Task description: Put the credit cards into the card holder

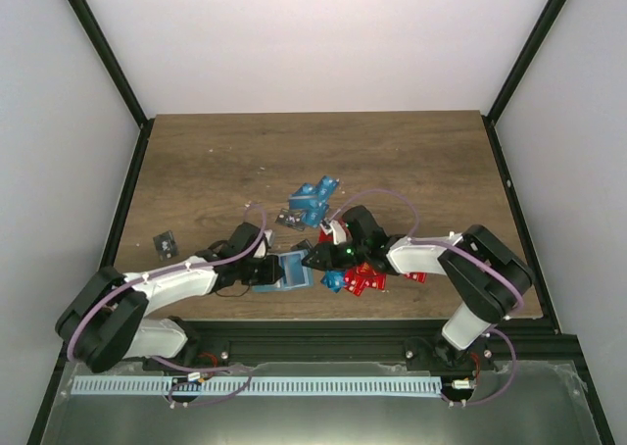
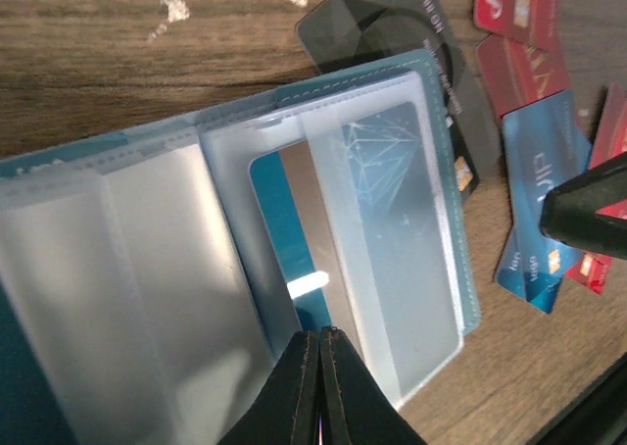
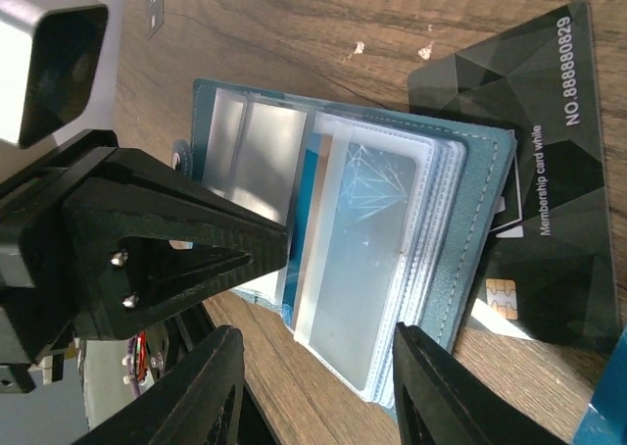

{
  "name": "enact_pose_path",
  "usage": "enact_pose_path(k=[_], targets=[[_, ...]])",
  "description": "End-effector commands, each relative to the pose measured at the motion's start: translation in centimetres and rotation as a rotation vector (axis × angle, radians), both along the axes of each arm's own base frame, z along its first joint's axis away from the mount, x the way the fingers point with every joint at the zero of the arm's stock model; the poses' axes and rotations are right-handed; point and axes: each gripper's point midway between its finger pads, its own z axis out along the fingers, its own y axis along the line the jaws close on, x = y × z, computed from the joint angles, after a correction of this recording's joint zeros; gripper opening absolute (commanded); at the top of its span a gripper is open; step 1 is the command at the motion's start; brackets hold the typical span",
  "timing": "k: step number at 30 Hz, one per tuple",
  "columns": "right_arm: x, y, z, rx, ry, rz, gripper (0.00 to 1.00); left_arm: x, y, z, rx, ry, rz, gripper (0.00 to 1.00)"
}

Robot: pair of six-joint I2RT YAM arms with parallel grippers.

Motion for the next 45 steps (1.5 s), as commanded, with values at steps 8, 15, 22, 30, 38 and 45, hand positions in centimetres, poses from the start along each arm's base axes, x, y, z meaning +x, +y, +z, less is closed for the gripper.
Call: enact_pose_path(k=[8, 15, 22, 30, 38, 45], targets=[[-0.2, 1.6, -0.4, 0.011, 0.018, 0.044, 0.45, 0.2, -0.3, -2.6, 0.048, 0.008, -0.026, 0.04], [-0.3, 2.3, -0.5, 0.01, 0.02, 0.056, 0.46, -0.2, 0.2, -3.2, 0.065, 0.013, -0.025, 0.04], [-0.5, 2.6, -0.7, 0.002, 0.023, 0.062, 0.46, -0.4, 0.3, -3.4, 0.067, 0.015, -0.027, 0.04], [0.1, 2.1, -0.5, -0.06, -0.013, 0.017, 0.46, -0.4, 0.3, -3.4, 0.065, 0.013, -0.029, 0.04], [0.1, 2.2, 0.8, -0.081, -0.05, 0.018, 0.46, -0.4, 0.2, -3.4, 0.063, 0.01, -0.031, 0.04], [-0.4, 2.8, 0.4, -0.092, -0.043, 0.035, 0.46, -0.4, 0.2, -3.5, 0.063, 0.011, -0.032, 0.04]])
